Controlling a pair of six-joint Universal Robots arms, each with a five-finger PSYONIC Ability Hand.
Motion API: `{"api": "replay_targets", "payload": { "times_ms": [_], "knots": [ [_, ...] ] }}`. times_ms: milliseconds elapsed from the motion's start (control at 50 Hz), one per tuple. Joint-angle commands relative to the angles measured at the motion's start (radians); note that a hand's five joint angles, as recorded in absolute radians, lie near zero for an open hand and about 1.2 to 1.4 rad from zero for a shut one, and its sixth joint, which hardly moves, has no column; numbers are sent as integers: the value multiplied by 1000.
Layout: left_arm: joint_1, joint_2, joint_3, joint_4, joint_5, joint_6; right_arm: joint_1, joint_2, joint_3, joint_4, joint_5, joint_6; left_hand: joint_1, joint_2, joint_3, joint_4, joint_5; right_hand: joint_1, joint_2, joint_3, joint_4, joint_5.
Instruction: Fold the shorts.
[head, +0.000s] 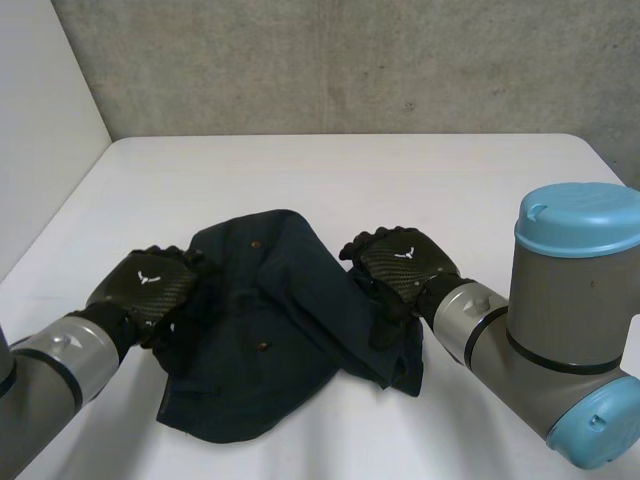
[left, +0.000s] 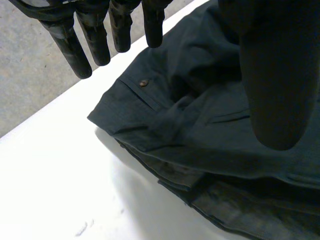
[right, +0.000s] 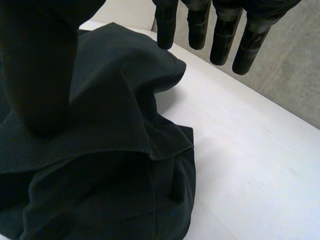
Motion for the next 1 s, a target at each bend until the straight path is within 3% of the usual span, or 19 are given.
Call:
{"api": "replay_targets", "payload": {
  "times_ms": [20,240,480,560,620,660,680,720,880,940,1000],
  "knots": [
    [-22,101,-77,-57,3,2,-16,0,9,-6,1,0,145,140,116,126,113,-25,-43,-39,-58,-64],
    [-117,146,-154,-71,-20,-1,-14,0,17,-10,0,0,151,146,122,132,119,-25,-43,-39,-58,-64],
    [-127,-10,-175,19,-127,31,-13,1,26,-13,0,-1,192,187,163,173,160,-25,-43,-39,-58,-64],
    [-127,-46,-178,59,-156,77,-14,1,27,-15,0,-1,329,325,301,311,297,-25,-43,-39,-58,-64],
    [-125,-54,-172,129,-195,97,-16,1,27,-15,0,-1,830,826,802,811,798,-25,-43,-39,-58,-64],
    [-116,-54,-160,207,-233,101,-16,1,27,-15,0,-1,1150,1145,1121,1131,1118,-25,-43,-39,-58,-64],
    [-116,-54,-155,238,-245,103,-16,1,27,-15,0,-1,1207,1202,1178,1188,1175,-25,-43,-39,-58,-64],
    [-107,-54,-137,301,-270,113,-16,1,29,-17,0,-1,1207,1203,1179,1188,1175,-25,-43,-39,-58,-64],
    [164,-66,64,551,-307,346,-17,1,29,-17,0,-1,1207,1203,1179,1188,1175,-25,-43,-39,-58,-64],
    [166,-70,136,588,-305,382,-17,1,29,-17,1,-1,1207,1203,1179,1188,1175,-25,-43,-39,-58,-64],
    [95,-90,234,622,-295,358,-17,1,29,-18,3,-1,1207,1203,1179,1188,1175,-25,-43,-39,-58,-64]
  ]
}}
